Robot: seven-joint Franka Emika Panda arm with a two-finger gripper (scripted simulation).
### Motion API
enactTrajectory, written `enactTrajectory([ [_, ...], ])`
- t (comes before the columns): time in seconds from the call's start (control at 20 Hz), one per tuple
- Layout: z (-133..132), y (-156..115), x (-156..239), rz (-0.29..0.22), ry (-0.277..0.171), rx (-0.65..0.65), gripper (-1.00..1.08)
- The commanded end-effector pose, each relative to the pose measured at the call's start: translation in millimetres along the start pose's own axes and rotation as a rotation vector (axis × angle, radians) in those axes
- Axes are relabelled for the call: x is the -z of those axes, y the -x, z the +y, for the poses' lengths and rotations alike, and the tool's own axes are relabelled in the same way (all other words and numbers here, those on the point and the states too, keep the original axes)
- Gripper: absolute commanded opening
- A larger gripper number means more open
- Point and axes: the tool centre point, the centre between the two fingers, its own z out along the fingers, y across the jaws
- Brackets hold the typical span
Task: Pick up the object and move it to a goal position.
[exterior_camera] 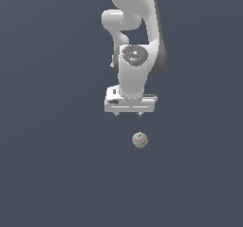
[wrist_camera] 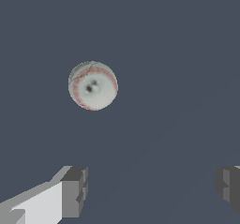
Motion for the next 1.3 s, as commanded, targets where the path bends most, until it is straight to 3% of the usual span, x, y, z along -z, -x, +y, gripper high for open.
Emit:
enactTrajectory([
  [0.0,-1.6,-2.5,-1.6,0.0,-0.002,-0.037,1.0],
  [1.25,-30.1,-42.2,-29.5,0.004,-0.021,-0.659,1.0],
])
